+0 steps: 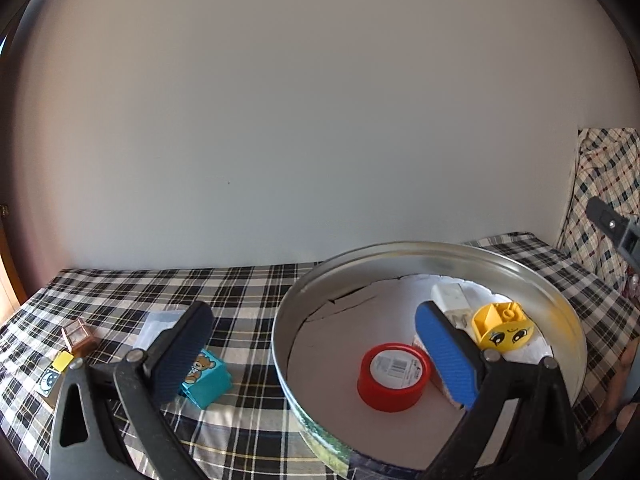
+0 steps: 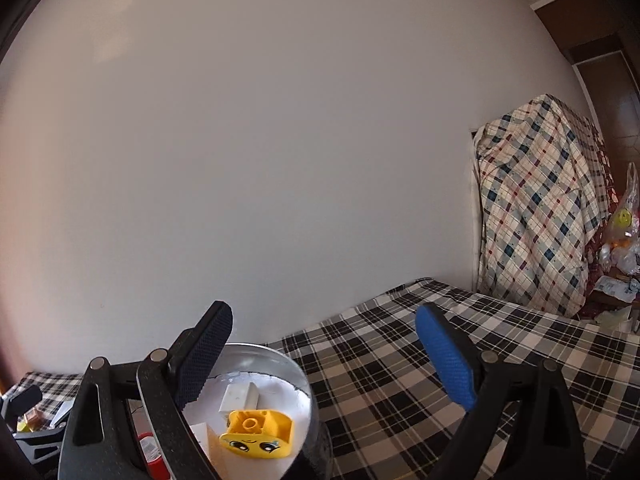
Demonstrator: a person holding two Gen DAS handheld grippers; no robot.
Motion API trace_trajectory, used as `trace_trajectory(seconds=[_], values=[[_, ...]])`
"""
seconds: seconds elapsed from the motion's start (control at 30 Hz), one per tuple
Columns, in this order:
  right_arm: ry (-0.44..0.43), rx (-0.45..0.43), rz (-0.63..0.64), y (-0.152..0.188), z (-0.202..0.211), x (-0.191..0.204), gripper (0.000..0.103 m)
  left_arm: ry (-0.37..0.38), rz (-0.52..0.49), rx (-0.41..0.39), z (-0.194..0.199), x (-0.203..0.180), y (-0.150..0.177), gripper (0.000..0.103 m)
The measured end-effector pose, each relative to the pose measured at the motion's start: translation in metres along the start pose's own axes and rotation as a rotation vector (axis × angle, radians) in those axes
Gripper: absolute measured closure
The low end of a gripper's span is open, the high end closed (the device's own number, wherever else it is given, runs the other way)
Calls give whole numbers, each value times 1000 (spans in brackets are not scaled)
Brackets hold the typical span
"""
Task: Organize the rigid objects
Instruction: 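Release white box into tin with left tool while right tool drops yellow brick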
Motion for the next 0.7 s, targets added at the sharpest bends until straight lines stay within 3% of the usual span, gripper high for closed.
trace_trajectory(seconds=[0.33,0.7], values=[[-12,-19,99,7,14,32,9,-1,11,15,4,17,3,0],[16,-36,82,10,30,42,9,-8,18,10,11,41,7,0]])
Point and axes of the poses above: each gripper's, at about its wrist camera, not at the fingertips, and z roughly against the way its jaws point, x to its left, y to its underside, the point moved 6 cm from there along -z, roughly the way its jaws point, and after that the axes turned 7 degrees about -y, right-handed, at the moved point
